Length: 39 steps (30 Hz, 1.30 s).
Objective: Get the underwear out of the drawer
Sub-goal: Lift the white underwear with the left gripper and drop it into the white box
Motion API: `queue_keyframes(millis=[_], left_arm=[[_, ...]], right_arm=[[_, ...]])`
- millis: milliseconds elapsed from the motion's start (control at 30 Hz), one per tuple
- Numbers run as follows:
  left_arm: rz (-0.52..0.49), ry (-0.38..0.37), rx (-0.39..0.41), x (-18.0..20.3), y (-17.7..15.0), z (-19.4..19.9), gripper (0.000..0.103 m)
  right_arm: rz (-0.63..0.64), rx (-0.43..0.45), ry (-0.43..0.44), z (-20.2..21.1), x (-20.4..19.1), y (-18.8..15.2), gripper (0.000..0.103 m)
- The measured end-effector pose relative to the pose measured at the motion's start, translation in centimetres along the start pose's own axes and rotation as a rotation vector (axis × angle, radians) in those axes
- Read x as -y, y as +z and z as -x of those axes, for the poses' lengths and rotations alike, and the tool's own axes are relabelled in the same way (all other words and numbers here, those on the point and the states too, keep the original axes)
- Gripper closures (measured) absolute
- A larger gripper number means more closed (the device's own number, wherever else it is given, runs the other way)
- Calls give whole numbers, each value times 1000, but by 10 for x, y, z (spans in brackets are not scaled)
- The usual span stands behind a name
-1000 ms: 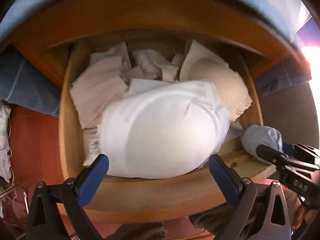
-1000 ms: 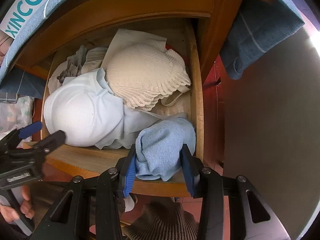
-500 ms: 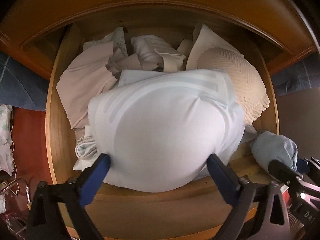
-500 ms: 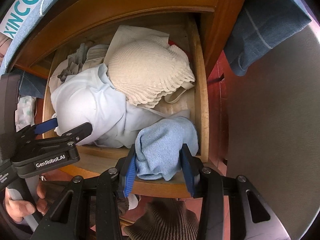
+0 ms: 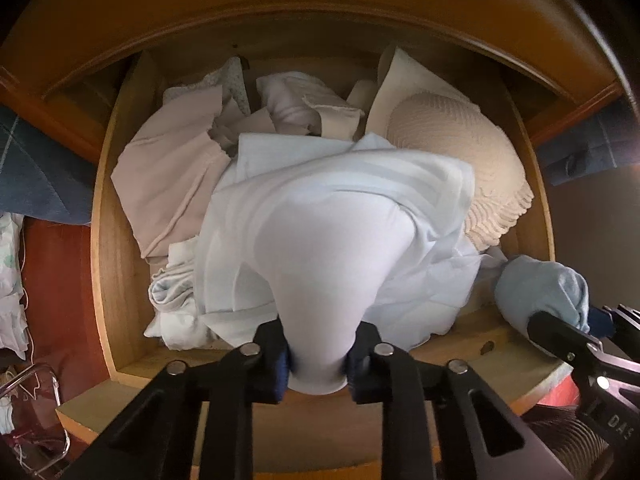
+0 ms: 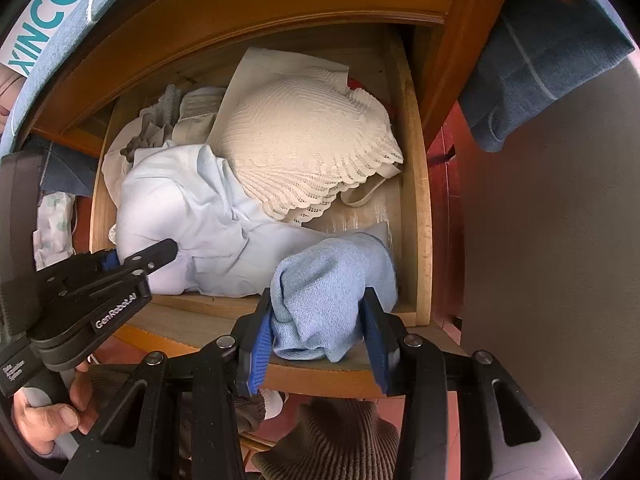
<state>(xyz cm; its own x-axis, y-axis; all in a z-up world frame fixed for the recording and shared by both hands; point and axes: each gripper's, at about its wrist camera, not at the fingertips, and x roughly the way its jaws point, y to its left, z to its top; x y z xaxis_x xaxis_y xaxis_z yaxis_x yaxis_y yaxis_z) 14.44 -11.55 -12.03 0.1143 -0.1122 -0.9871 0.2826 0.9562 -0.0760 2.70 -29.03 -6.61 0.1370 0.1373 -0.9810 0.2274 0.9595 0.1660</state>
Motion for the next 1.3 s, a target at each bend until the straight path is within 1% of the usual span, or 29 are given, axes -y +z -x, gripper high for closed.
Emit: queue_keyframes(millis=[433,600,767,1033,1167,1300], left_arm=[[-7,-12,57,5,-17,31,87],[-7,-27,91,-9,-17,57,87],[-10,-33,129,-14,-20,83,87],[5,-35,152,-16,-18,104,87],[-14,-16,186,-18,-20,124,87],[-17,-28,211,-17,-22,143,87]], right_arm=[[12,5,-4,1,-2,0,65],[10,8,-2,1,-1,-1,65],[13,10,-6,2,-1,-2,65],[21,12,-19,3,-5,-2,66],[29,14,-29,4,-7,-2,66],[30,15,-33,3,-6,-2,66]])
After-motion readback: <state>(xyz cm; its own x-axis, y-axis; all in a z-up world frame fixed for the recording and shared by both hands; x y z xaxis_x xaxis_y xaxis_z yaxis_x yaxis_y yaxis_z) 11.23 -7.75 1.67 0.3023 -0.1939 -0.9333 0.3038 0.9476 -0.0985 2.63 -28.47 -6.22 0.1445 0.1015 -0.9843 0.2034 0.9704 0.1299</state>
